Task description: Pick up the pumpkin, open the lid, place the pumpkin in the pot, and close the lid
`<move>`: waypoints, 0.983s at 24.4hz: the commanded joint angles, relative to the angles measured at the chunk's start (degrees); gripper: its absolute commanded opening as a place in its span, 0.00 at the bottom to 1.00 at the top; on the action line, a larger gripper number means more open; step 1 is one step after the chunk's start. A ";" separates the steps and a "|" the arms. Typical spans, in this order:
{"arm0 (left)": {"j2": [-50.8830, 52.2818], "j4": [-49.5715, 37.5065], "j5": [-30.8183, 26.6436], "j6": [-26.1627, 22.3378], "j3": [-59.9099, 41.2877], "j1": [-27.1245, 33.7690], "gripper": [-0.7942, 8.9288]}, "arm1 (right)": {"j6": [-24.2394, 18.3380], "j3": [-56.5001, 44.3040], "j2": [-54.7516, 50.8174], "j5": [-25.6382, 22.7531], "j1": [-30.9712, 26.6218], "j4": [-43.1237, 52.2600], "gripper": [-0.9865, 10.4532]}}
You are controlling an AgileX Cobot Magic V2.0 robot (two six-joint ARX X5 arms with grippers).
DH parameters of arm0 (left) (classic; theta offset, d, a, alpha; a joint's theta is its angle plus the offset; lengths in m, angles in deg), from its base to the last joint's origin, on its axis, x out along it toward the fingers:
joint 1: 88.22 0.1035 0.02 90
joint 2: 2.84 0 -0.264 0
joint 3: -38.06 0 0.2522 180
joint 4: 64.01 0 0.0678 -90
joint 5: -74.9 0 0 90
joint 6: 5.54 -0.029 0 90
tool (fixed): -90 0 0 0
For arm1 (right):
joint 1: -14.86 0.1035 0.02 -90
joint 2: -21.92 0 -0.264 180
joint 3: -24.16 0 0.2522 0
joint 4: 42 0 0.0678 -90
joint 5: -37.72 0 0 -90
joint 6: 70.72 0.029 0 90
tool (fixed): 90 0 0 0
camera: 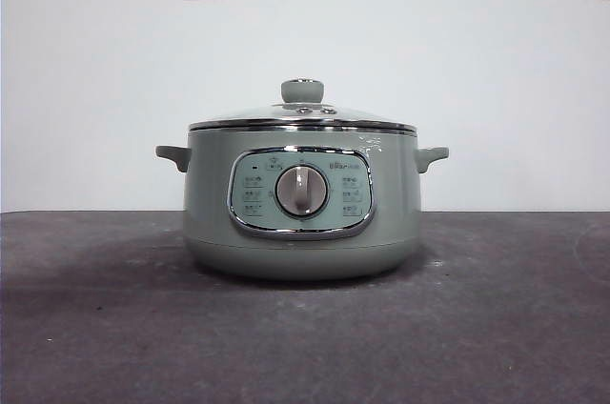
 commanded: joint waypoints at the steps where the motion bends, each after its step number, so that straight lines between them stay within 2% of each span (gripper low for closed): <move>1: 0.44 0.37 0.17 0.33 -0.02 -0.22 0.07 | -1.07 -0.09 -0.02 0.04 0.13 -0.35 0.08; 5: 0.44 0.66 0.00 0.33 -0.02 -0.22 0.08 | 1.62 -0.09 -0.15 0.04 0.13 -0.11 0.09; 24: 0.44 0.72 -0.04 0.33 -0.02 -0.22 0.08 | 1.49 -0.07 -0.26 -0.11 0.02 -0.15 0.09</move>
